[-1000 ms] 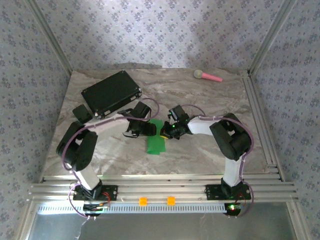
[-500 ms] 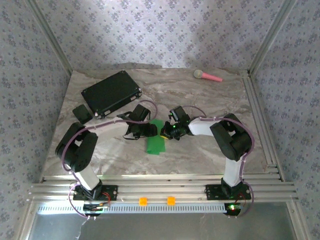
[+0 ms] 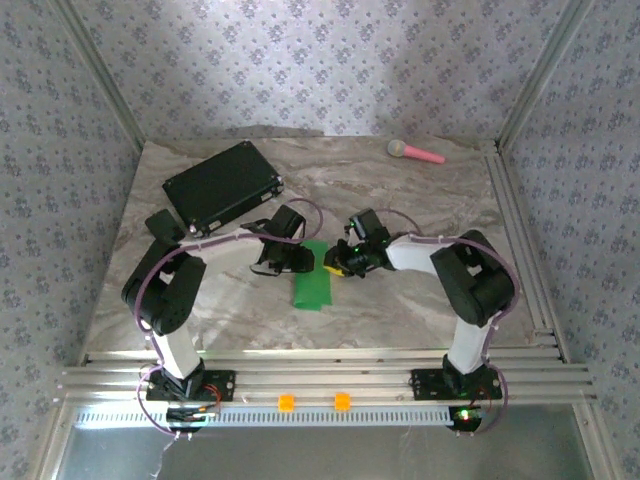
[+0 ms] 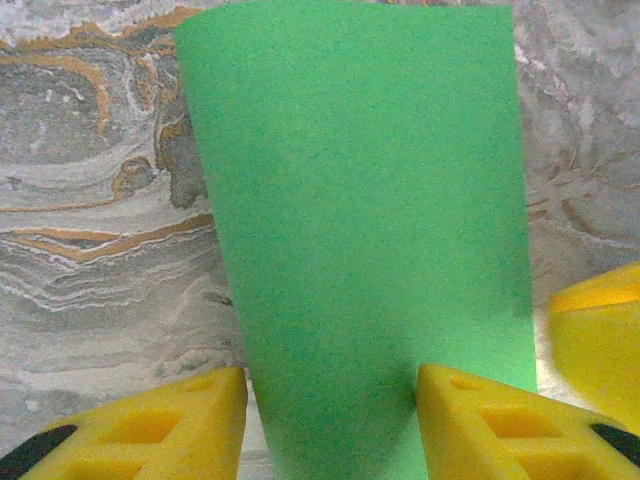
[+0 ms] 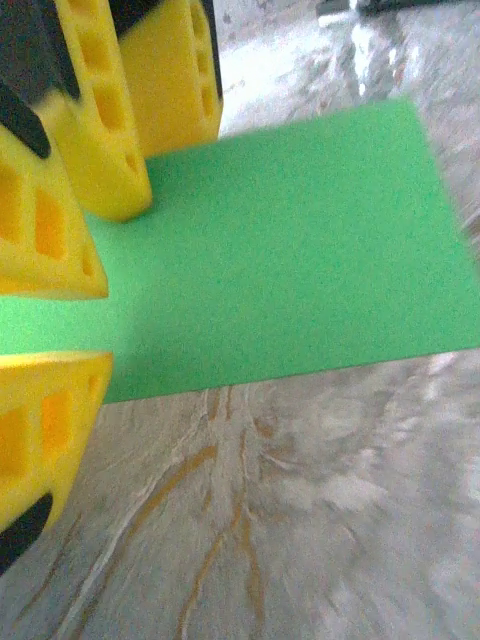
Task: Fold a paper plane with a square sheet of paper (pick it up from the middle)
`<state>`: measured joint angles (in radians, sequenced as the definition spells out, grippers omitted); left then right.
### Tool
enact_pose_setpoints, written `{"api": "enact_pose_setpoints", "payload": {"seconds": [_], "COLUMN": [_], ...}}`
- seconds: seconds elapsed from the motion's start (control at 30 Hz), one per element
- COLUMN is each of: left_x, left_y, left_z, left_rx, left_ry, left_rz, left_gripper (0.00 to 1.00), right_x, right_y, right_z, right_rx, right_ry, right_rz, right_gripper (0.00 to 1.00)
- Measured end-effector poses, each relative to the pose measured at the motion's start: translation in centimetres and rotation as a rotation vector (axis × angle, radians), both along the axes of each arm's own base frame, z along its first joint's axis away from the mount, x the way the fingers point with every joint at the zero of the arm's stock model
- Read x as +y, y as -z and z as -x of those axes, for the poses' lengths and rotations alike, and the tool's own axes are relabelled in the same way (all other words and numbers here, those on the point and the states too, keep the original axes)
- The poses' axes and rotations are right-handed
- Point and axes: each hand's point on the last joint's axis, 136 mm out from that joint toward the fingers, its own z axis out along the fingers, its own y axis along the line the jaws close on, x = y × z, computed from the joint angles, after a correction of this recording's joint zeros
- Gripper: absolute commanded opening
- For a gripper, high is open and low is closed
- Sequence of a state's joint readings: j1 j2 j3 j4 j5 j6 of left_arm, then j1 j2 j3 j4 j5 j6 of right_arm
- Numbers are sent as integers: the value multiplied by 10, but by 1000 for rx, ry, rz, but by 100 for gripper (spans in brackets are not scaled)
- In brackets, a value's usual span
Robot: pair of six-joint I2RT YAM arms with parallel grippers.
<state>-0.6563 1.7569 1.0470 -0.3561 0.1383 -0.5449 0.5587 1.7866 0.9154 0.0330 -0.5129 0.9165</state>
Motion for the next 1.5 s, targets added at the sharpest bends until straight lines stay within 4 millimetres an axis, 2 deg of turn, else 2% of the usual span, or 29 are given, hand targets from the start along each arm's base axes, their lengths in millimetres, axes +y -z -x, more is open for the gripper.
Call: {"api": "enact_pose_setpoints", "payload": {"seconds": [0.13, 0.23, 0.4, 0.6, 0.87, 1.13, 1.5], "left_x": [5, 8, 16, 24, 18, 25, 27], "left_y": [3, 3, 1, 1, 6, 8, 10], "left_z": [4, 6, 0, -6, -2, -5, -7], "left_rx": [7, 11, 10, 2, 19, 25, 36], "left_ry": [38, 68, 75, 69, 172, 203, 280], "left_rz": [-27, -38, -51, -56, -51, -68, -94], "left_gripper": [49, 50, 48, 47, 50, 49, 49], "right_x": [-15, -24, -30, -26, -18, -11, 15], "right_y": [-29, -38, -26, -20, -4, -8, -9], "right_z": [-14, -17, -6, 2, 9, 8, 5], "right_rx": [-74, -104, -70, -56, -21, -30, -39], "right_ry": [32, 43, 39, 19, -6, -20, -79], "right_rz": [-27, -29, -6, 1, 20, 13, 9], "right_gripper": [25, 25, 26, 26, 26, 26, 12]}}
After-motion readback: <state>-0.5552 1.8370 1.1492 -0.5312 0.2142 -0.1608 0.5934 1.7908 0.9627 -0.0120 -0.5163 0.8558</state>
